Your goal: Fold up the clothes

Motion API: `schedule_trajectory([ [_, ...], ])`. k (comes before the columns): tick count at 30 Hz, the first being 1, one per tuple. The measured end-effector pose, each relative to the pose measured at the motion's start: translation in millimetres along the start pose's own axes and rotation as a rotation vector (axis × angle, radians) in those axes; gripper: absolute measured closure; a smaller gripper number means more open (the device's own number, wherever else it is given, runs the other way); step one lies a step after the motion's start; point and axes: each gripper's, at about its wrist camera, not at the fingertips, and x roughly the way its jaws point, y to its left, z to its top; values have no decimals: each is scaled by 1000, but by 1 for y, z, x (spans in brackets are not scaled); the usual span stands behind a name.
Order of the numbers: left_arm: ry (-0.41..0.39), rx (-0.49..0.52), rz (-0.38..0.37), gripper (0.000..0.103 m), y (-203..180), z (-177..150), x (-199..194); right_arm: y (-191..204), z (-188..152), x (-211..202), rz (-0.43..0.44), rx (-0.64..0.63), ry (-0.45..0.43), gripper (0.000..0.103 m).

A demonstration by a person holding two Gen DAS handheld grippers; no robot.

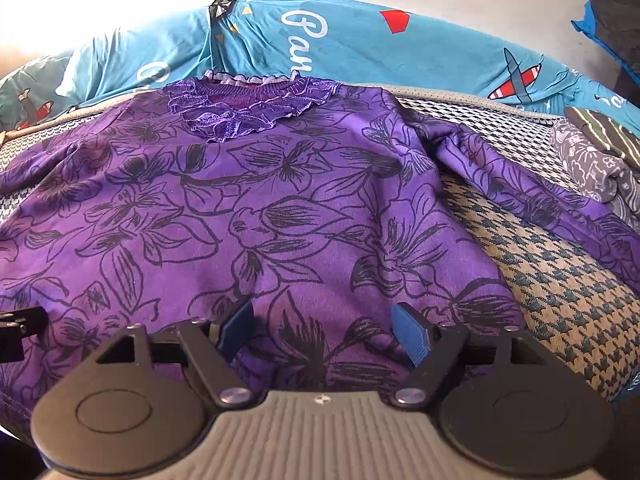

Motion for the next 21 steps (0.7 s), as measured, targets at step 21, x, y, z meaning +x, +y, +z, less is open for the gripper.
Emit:
schedule_trajectory([
  [21,-4,0,3,0,0,-2,-1,0,-1,1,-8,10,4,24],
])
